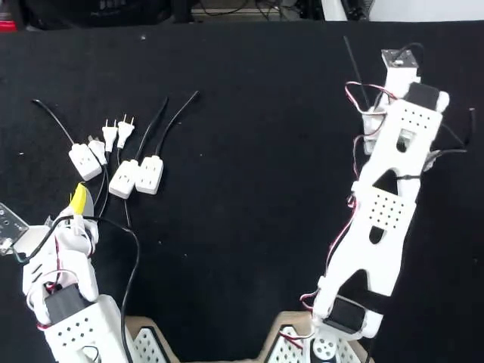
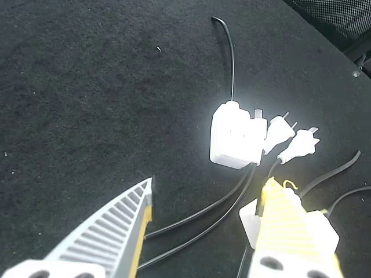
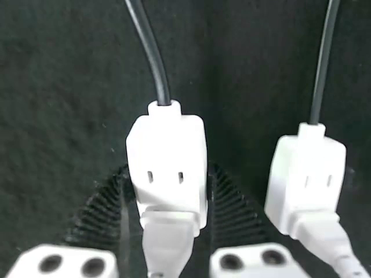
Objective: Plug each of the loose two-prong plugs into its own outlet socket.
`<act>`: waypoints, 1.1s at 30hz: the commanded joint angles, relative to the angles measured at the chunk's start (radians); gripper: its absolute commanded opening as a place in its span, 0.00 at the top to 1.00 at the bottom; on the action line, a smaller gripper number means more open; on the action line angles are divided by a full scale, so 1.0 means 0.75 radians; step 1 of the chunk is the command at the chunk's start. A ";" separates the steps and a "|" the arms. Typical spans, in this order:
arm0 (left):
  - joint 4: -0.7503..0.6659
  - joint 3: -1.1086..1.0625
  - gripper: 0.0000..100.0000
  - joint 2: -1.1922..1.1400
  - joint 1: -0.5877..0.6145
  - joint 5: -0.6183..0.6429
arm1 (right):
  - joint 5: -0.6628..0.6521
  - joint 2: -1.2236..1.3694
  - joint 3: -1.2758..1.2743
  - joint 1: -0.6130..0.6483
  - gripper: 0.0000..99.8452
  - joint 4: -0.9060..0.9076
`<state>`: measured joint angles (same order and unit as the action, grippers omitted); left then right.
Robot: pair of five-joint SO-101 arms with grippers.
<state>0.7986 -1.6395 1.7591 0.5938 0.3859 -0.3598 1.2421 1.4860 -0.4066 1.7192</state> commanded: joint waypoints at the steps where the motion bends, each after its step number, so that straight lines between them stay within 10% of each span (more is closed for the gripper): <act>1: -0.020 0.064 0.70 0.014 -0.013 0.014 | -0.057 -0.011 0.091 -0.070 0.99 0.045; 26: -0.020 0.060 0.70 0.014 -0.013 0.014 | 0.043 -0.011 -0.079 -0.094 0.98 0.049; 33: -0.020 0.060 0.70 0.014 -0.013 0.014 | 0.043 -0.017 -0.071 -0.092 0.76 0.049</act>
<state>0.7986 -1.6395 1.7591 0.5938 0.3859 -0.3353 1.2497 1.4200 -0.4603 1.7315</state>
